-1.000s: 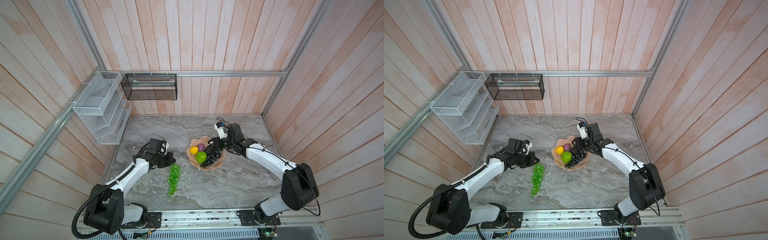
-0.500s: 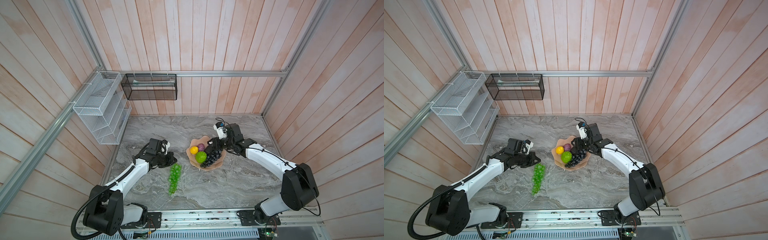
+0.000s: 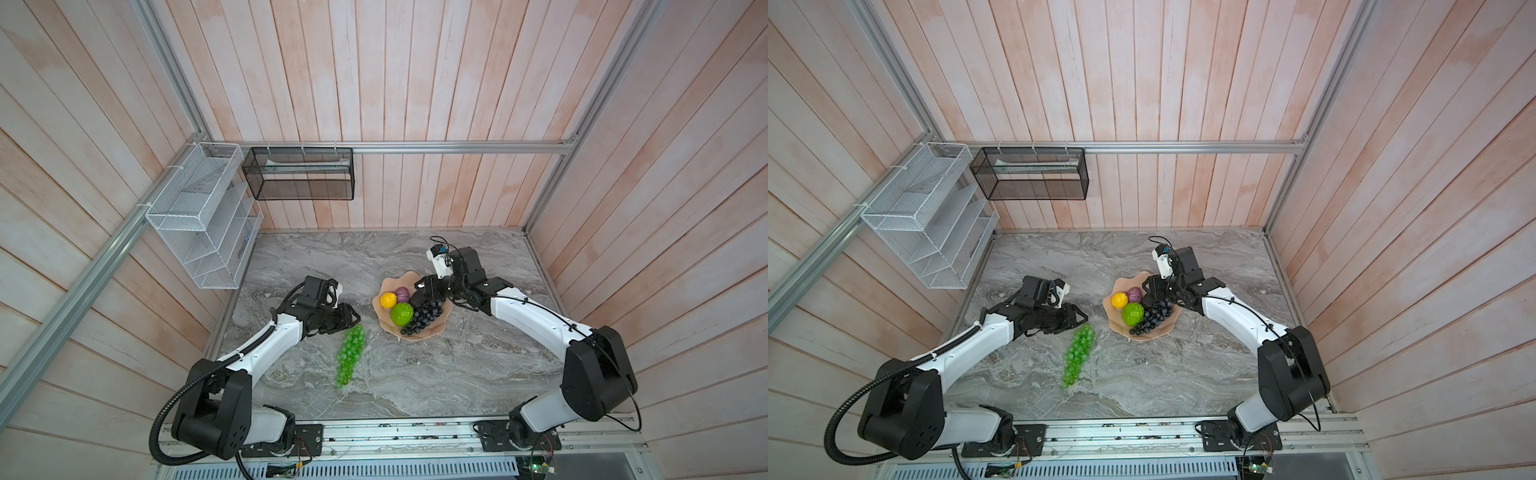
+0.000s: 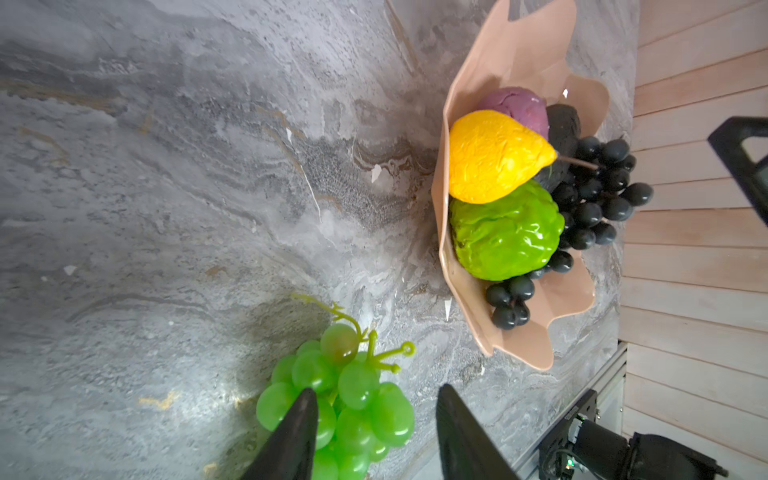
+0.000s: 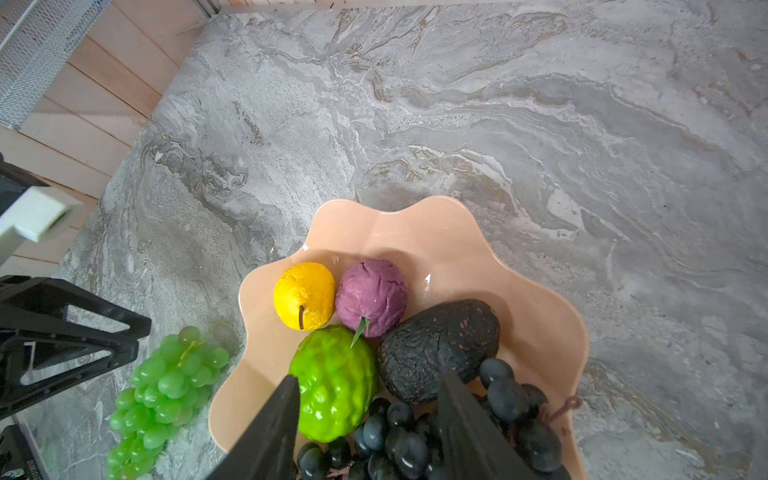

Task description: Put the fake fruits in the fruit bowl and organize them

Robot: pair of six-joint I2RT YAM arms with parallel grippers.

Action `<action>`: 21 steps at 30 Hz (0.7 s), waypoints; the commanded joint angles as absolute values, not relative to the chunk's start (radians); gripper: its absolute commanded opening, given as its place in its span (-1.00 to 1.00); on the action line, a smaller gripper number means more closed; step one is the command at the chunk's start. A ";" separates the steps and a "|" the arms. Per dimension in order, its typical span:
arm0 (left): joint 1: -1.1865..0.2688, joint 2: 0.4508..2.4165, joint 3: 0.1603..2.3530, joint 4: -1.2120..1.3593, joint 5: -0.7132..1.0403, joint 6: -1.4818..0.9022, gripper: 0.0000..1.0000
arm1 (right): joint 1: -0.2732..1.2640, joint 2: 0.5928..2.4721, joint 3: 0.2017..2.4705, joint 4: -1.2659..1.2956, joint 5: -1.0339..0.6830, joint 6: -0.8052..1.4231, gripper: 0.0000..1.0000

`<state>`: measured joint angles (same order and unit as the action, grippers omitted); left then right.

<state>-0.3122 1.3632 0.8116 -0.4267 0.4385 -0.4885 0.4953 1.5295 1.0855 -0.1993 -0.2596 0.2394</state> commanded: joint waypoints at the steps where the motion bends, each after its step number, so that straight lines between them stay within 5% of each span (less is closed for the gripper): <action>1: -0.297 1.354 0.829 -0.409 0.406 -0.478 0.08 | 0.501 1.549 1.113 -0.222 -0.253 0.235 0.08; 11: -0.291 1.452 0.822 -0.304 0.490 -0.496 0.24 | 0.505 1.571 1.143 -0.250 -0.248 0.232 0.07; 21: -0.374 1.515 0.822 -0.191 0.604 -0.530 -0.17 | 0.526 1.594 1.195 -0.292 -0.225 0.228 0.07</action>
<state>-0.3378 1.5017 0.8108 -0.2256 0.5552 -0.5274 0.5159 1.5749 1.1641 -0.2600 -0.2440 0.2352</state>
